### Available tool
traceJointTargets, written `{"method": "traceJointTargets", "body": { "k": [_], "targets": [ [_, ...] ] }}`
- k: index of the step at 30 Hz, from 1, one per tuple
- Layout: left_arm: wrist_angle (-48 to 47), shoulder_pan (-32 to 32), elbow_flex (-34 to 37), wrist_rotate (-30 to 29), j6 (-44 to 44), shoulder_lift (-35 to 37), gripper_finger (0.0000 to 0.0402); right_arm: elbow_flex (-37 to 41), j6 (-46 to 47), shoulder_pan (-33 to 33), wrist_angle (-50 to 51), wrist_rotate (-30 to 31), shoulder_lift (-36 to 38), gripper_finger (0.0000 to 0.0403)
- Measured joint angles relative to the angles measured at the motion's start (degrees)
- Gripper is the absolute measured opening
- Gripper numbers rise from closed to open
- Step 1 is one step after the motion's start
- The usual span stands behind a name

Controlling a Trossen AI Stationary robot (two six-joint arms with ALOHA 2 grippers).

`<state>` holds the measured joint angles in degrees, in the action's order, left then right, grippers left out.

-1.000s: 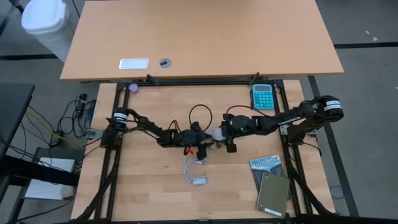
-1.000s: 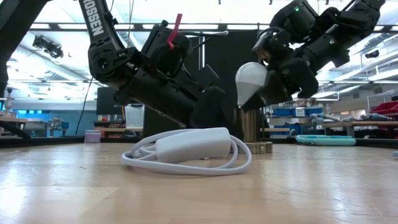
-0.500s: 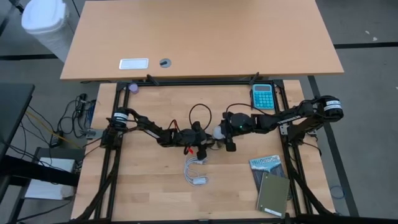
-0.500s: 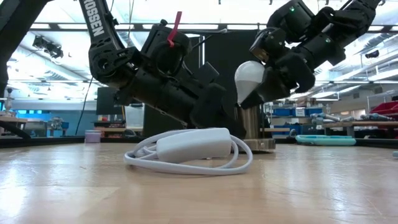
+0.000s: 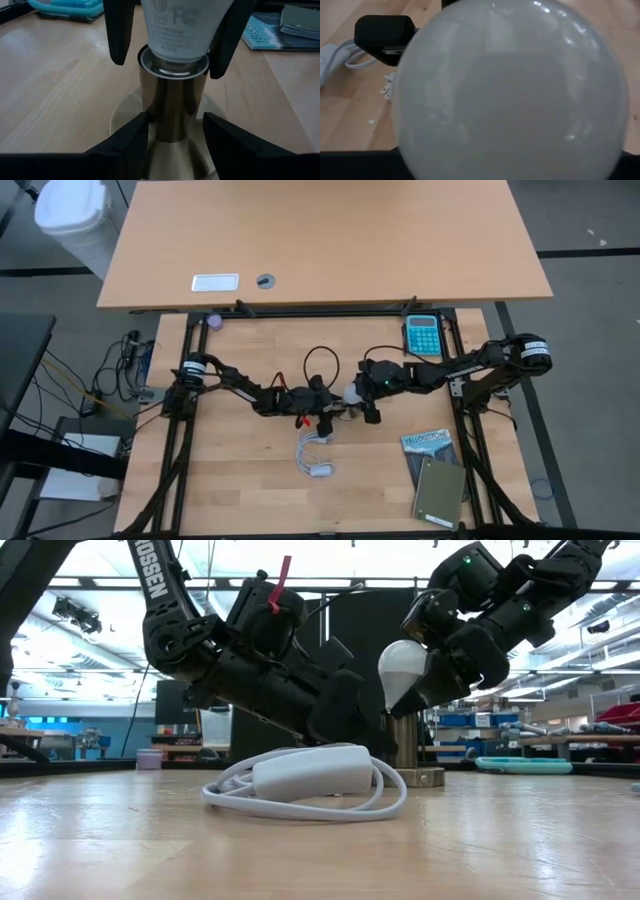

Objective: Screw lightbulb
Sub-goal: Insert the lightbulb into the desk lamp

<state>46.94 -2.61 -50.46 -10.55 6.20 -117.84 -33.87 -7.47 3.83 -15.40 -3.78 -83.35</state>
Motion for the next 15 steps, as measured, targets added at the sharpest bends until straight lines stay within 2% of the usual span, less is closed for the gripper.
{"method": "traceJointTargets", "body": {
  "k": [15],
  "targets": [
    [0.0,-0.1,0.0,0.8,-0.3,0.0,0.0194,-0.1,-1.0,0.1,-0.4,-0.9,0.0,0.0315]
  ]
}}
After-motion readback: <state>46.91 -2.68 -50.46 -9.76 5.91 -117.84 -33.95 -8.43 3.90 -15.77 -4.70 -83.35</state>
